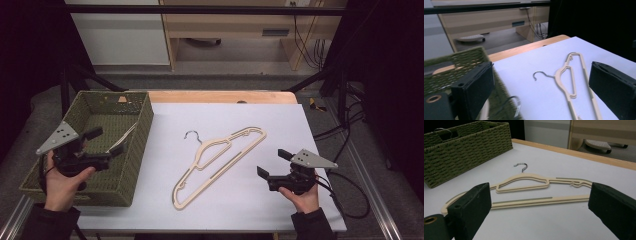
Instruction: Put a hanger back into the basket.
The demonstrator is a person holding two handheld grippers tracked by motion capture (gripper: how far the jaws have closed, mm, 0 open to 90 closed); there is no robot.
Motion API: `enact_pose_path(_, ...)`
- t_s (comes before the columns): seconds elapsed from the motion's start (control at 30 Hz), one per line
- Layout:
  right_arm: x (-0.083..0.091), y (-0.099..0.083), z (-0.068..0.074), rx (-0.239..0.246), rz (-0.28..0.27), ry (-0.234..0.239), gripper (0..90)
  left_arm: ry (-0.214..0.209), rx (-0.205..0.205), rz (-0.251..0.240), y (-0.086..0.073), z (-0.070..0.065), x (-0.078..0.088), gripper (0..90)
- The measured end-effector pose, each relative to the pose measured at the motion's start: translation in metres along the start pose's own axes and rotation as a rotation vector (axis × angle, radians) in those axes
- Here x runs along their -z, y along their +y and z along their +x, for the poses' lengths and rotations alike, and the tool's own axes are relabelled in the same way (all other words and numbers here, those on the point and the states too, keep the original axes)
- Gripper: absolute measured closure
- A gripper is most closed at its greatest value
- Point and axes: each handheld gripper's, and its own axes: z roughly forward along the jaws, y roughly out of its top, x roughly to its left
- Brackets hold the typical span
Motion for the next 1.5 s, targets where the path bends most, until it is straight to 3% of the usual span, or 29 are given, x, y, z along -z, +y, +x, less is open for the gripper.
enact_pose_path(0.2, -0.001, 0.001, 0.0, -0.004, -0.002, -0.002, 5.3, -0.045, 0.003, -0.013, -0.01, -0.029, -0.023, 6.0)
enact_pose_path(0.3, -0.002, 0.001, 0.0, -0.009, -0.003, 0.0, 5.3, -0.064, -0.021, 0.005, -0.015, -0.044, -0.035, 6.0)
enact_pose_path(0.47, -0.003, 0.001, -0.001, -0.01, -0.002, 0.002, 5.3, -0.101, -0.023, 0.025, -0.024, -0.062, -0.052, 6.2)
enact_pose_path(0.63, -0.005, 0.001, 0.0, -0.009, 0.0, 0.004, 5.4, -0.131, -0.016, 0.081, -0.041, -0.075, -0.073, 6.3)
enact_pose_path(0.97, -0.022, 0.008, 0.005, -0.001, 0.011, 0.01, 6.2, -0.163, 0.002, 0.162, -0.073, -0.084, -0.091, 7.4)
enact_pose_path(1.17, -0.047, 0.016, 0.011, 0.008, 0.027, 0.024, 7.6, -0.162, 0.026, 0.193, -0.089, -0.08, -0.092, 8.4)
enact_pose_path(1.5, -0.09, 0.023, 0.022, 0.023, 0.076, 0.049, 10.2, -0.164, 0.043, 0.23, -0.099, -0.075, -0.101, 14.2)
